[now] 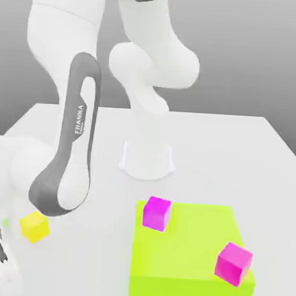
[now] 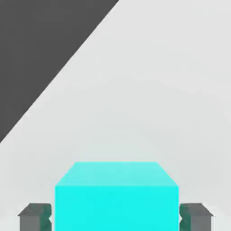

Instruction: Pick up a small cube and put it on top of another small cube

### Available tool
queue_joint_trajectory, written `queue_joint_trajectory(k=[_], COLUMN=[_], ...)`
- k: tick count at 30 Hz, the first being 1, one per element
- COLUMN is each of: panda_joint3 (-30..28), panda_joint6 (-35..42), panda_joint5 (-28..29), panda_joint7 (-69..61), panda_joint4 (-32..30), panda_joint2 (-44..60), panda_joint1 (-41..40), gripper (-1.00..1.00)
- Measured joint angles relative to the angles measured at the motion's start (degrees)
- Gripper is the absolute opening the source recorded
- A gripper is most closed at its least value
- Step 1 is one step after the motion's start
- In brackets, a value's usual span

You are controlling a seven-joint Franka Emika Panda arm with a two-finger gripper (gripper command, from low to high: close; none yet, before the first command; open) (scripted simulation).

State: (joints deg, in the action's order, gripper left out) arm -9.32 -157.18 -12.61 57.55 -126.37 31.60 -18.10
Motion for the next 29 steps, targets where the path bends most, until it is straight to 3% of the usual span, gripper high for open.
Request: queue_joint_trajectory(k=[3,8,14,20,25,26,29], panda_joint3=[-0.08,-2.93,-7.59,-10.58,-6.77,-5.71,-5.71], panda_joint6=[0.18,6.13,5.52,3.53,-4.82,-6.26,-6.26], panda_joint5=[0.09,2.86,5.02,12.08,4.74,3.2,3.2], panda_joint7=[0.07,3.17,15.45,31.21,27.13,26.03,26.03], panda_joint4=[-0.06,-3.1,-15.02,-26.76,-27.37,-27.24,-27.24], panda_joint2=[-0.23,-9.22,-20.58,-31.1,-22.91,-21.29,-21.29], panda_joint1=[0.05,1.88,2.36,-0.49,-2.1,-2.81,-2.81], gripper=[-1.0,-1.0,-1.0,-1.0,-1.0,1.0,1.0])
